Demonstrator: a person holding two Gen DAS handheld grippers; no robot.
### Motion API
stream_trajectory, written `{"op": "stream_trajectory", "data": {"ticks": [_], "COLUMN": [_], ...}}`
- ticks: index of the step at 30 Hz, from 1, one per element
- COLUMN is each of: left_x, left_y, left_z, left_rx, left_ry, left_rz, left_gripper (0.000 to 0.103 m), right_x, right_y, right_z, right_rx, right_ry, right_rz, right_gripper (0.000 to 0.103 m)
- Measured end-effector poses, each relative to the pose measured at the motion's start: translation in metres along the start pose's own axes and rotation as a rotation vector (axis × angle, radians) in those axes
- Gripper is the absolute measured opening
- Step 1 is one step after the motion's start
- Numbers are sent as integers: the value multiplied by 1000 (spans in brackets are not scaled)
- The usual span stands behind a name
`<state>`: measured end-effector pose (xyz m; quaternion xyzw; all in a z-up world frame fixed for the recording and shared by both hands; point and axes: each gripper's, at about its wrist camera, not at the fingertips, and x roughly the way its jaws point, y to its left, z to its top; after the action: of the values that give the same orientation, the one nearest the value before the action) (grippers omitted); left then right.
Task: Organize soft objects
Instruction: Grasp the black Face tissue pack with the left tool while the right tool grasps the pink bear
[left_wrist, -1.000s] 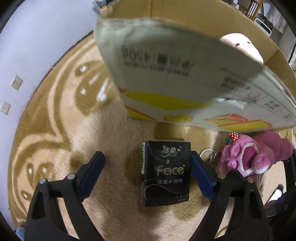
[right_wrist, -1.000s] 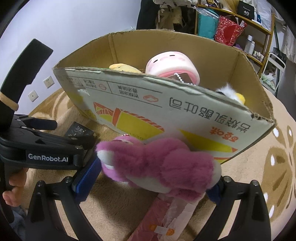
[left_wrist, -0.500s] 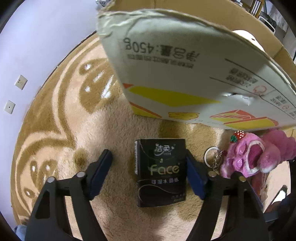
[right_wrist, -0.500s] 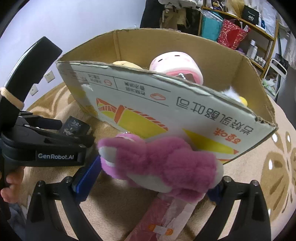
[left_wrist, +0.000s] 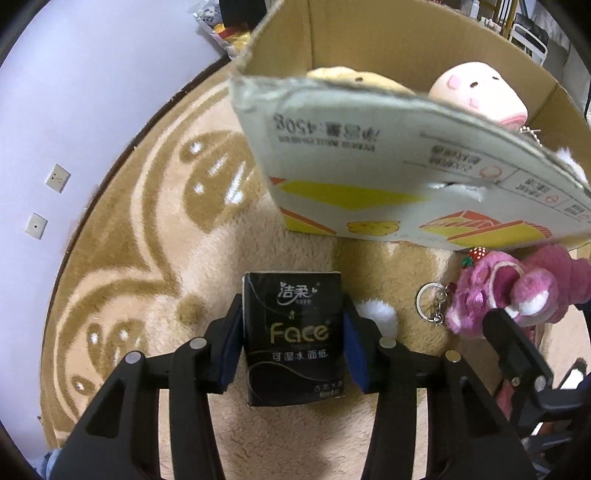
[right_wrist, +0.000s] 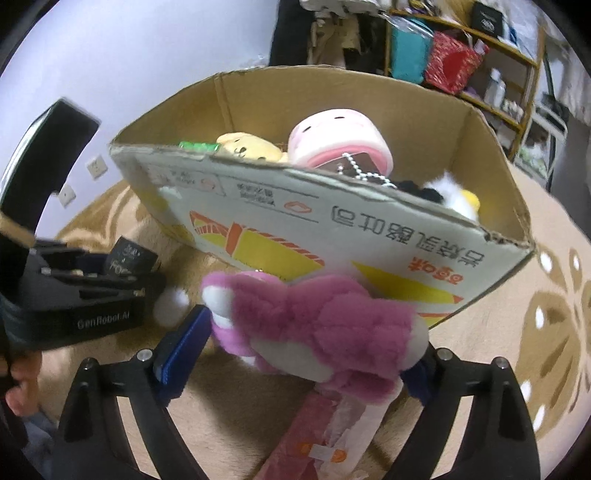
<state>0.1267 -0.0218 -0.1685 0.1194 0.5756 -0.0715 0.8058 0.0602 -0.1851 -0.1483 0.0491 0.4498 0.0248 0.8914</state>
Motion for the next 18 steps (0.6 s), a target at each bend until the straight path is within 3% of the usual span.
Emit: {"op": "stream_trajectory", "data": {"ticks": [3, 8, 11, 14, 18], "left_x": [-6, -10, -15, -16, -22], "left_y": [-7, -9, -3, 2, 10], "left_z": [2, -1, 2, 3, 6], "left_rx": [-9, -13, -17, -23, -45], "left_ry": [-10, -17, -19, -24, -29], "left_rz": [-4, -3, -5, -2, -8], "left_gripper": [46, 46, 46, 46, 46], "right_x": [0, 5, 5, 0, -5], "right_y": [-7, -15, -14, -11, -12], "right_z": [3, 4, 4, 3, 3], "right_rx": [78, 157, 157, 155, 162], "right_ry": [2, 16, 8, -11, -28], "right_rz": [30, 3, -3, -1, 3], "right_gripper": [95, 95, 90, 79, 76]}}
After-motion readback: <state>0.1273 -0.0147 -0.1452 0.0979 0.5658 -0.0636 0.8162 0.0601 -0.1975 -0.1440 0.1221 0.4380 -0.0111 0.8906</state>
